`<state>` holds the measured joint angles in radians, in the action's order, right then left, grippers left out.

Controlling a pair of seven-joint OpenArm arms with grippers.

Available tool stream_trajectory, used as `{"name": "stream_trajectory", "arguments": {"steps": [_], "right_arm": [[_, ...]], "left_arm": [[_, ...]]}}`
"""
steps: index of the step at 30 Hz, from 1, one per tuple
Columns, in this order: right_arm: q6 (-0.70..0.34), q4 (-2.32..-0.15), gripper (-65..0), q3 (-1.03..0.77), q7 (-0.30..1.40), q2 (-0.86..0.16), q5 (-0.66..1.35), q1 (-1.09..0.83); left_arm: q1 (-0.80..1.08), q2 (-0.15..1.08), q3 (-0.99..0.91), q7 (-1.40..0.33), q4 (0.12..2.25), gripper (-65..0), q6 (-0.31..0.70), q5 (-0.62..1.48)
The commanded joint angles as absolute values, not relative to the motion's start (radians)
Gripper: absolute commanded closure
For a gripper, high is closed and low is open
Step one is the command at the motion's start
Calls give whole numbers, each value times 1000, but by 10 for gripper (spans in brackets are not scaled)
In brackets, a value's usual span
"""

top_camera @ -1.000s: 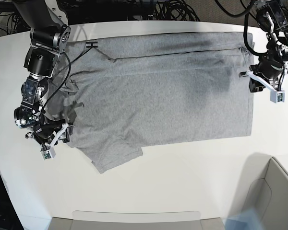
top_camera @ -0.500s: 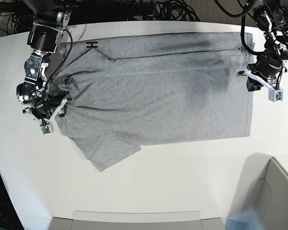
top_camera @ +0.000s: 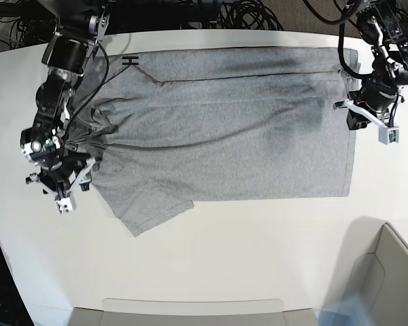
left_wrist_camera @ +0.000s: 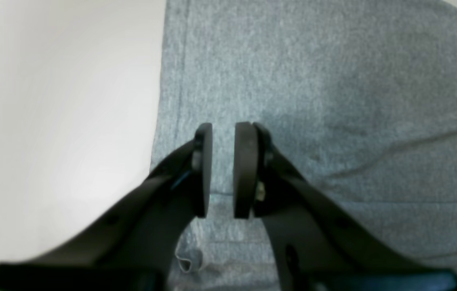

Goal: Fold the T-shirt properly
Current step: 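Grasp the hem corner near the sleeve with the right gripper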

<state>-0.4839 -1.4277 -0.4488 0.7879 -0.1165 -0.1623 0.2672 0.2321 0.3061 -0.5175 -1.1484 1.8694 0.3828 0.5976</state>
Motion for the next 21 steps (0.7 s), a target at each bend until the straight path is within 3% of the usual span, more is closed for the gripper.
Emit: {"name": "stream_trajectory", "arguments": {"steps": [1, 4, 7, 14, 17, 21], "right_arm": [[-486, -1392, -276, -430, 771, -130, -162, 335], [-486, -1193, -276, -363, 765, -154, -162, 476], [-472, -944, -276, -315, 641, -159, -165, 607], [-311, -378, -276, -306, 326, -194, -171, 822], [-292, -234, -276, -306, 223, -197, -176, 843], [-297, -200, -276, -306, 202, -196, -205, 823]], "left_arm": [[229, 320, -521, -1132, 1885, -95, 386, 605], [231, 320, -521, -1133, 1885, -95, 386, 605], [231, 320, -521, -1133, 1885, -95, 386, 605], [229, 314, -519, -1133, 1885, -95, 386, 605], [225, 314, -519, -1133, 1885, -95, 386, 605], [223, 314, -519, -1133, 1885, -95, 384, 605]]}}
